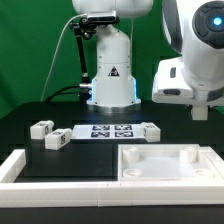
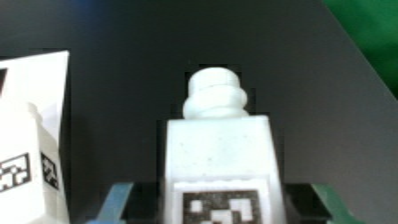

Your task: Assemble one leg

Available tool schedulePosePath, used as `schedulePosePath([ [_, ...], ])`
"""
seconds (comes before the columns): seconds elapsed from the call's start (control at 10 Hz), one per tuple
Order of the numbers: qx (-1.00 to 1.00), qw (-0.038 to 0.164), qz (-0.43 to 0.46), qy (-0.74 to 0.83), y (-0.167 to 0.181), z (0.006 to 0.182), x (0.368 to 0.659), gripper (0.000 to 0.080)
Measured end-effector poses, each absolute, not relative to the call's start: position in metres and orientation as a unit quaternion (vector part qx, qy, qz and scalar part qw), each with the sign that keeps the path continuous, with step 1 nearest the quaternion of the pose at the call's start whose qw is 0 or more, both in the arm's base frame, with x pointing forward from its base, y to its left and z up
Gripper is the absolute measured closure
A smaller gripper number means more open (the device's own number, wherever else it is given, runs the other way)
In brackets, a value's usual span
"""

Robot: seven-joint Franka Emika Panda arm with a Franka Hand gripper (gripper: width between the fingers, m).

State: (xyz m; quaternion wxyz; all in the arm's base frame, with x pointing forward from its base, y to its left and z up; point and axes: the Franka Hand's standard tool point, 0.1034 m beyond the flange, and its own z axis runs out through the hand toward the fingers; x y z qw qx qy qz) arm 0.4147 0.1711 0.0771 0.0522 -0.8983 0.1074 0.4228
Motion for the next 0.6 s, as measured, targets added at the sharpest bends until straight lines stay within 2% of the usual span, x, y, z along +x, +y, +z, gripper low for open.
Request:
schedulePosePath([
  [0.2,-0.929,0.057,0.346,0.114,0.175,0.076,0.423,0.0512],
  [0.3,-0.944,0.063,0.306,0.107,0.170,0.064,0.424,0.0512],
  [0.4,-0.958,0.053,0.265,0.098,0.162,0.060,0.432,0.0512],
  [0.6,-0.978,0.042,0.188,0.082,0.144,0.069,0.448,0.0512],
])
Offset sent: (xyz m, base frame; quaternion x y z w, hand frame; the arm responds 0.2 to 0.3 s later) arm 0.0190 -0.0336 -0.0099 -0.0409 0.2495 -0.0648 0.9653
